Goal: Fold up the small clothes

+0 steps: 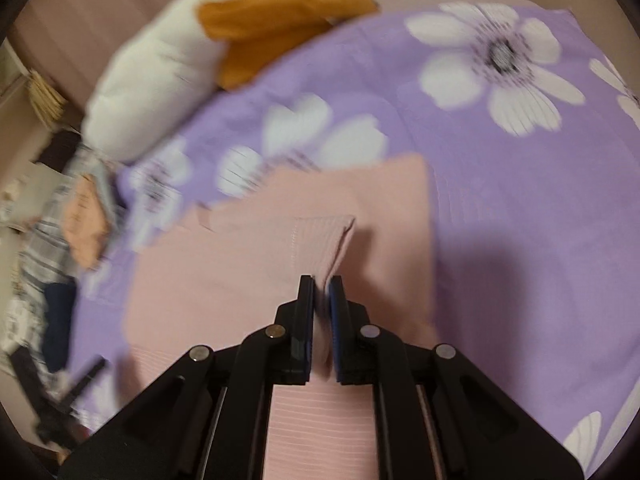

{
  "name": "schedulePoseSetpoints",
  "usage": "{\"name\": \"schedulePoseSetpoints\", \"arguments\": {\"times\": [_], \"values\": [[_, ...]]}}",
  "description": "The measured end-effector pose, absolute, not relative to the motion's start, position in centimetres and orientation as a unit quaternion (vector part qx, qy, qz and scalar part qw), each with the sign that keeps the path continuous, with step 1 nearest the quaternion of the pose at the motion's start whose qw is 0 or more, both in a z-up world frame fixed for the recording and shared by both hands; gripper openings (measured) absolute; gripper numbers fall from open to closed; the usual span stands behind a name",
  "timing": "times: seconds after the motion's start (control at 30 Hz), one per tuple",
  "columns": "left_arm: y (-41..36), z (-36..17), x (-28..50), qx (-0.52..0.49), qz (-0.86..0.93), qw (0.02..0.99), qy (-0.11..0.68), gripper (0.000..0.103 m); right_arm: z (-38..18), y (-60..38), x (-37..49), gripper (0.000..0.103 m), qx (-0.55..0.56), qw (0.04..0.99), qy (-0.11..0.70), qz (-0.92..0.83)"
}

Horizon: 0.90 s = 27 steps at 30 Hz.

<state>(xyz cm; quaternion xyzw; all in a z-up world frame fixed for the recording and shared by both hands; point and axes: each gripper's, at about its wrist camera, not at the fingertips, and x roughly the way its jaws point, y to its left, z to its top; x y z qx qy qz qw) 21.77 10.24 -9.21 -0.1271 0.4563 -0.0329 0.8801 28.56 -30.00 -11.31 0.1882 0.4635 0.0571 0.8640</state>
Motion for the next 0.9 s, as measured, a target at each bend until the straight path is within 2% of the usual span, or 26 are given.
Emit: {"name": "schedulePoseSetpoints", "arguments": {"times": [0.1,0.27,0.5,0.73,0.83,0.9], "values": [[9.2,-9.5,23.3,-0.121,-0.045,0.878,0.462,0.050,-11.6,-30.5,28.1,0.018,0.144,0.878,0.456,0.020],[7.2,-9.7,25.4,-0.097,-0.062,0.881,0.458,0.050,-9.5,-29.8,26.8,0.018,0.146,0.897,0.408,0.088],[5.7,-11.9,27.0,-0.053,-0.051,0.879,0.472,0.050,-12.5,-27.2,27.1,0.017,0.101,0.876,0.455,0.124],[5.4,-12.3,26.8,-0.041,-0.049,0.878,0.474,0.050,-13.7,-27.5,26.4,0.013,0.095,0.874,0.462,0.117],[5.5,-12.1,26.6,-0.042,-0.049,0.878,0.474,0.050,-13.4,-27.7,25.9,0.015,0.104,0.874,0.459,0.119],[5.6,-11.7,25.9,-0.045,-0.053,0.878,0.473,0.050,-12.9,-27.9,25.0,0.022,0.115,0.874,0.456,0.121]]}}
